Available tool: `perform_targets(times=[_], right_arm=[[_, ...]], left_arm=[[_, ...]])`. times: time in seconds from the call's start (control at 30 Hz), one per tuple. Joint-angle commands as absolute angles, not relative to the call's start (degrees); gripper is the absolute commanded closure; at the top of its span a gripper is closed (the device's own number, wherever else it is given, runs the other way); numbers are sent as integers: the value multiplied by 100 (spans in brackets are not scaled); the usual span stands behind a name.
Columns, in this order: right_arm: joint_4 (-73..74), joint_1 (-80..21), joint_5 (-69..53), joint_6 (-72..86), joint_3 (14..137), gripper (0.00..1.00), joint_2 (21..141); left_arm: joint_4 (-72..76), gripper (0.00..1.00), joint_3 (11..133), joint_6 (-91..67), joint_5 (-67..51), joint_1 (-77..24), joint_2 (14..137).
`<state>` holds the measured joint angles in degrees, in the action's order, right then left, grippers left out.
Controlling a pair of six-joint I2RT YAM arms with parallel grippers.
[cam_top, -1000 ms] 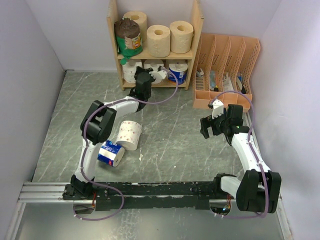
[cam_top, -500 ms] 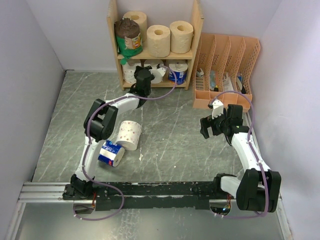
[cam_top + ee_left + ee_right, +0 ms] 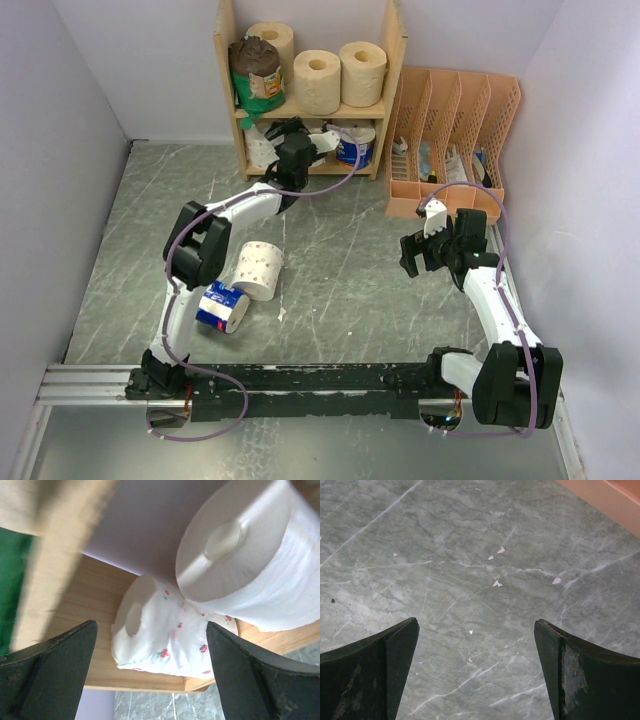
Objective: Place and organize the paper towels onto the shelf
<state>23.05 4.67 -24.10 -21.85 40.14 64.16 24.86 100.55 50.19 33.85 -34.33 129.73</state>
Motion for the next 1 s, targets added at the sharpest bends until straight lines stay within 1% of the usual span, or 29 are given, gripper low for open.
perform_targets(times=[0.0,0.1,0.2,0.3,0.37,0.43,0.47,0.57,0.67,0.77,0.87,0.97], right_arm=[[2355,492,-2566,-2294,4023,0,6227],[2358,492,-2580,-2300,4016,0,6147],[2353,492,-2580,-2295,4006,0,6073],[2361,493,-2612,-2298,3998,0,6018],[2383,484,-2686,-2324,4008,0,6000],[2452,480,-2854,-2354,4066,0,5972],[2480,475,-2921,-2339,4107,0,5968],[2522,475,-3029,-2306,4176,0,5961],[2485,483,-2958,-2261,4156,0,5910],[2484,483,-2953,-2263,4142,0,5868],[2514,483,-2939,-2320,4132,0,5875],[2495,484,-2934,-2357,4097,0,5869]], left_arm=[[1467,0,10227,4292,3328,-3682,11862],[133,0,10299,3565,2763,-3797,11263],[-1559,1,10429,2703,1540,-3797,10672],[-3073,1,10460,2367,-193,-3709,10233],[-4145,1,10690,2342,-1369,-3524,10170],[-5336,2,11069,2643,-2723,-3275,10292],[-5836,1,11159,2926,-3188,-3211,10324],[-6624,0,11144,3337,-3688,-3195,10238],[-7114,1,11287,3628,-3835,-3169,10398],[-7332,0,11183,3911,-4115,-2961,10616],[-7301,1,10810,4125,-4324,-2751,10791],[-7507,1,10829,4383,-4406,-2582,11028]])
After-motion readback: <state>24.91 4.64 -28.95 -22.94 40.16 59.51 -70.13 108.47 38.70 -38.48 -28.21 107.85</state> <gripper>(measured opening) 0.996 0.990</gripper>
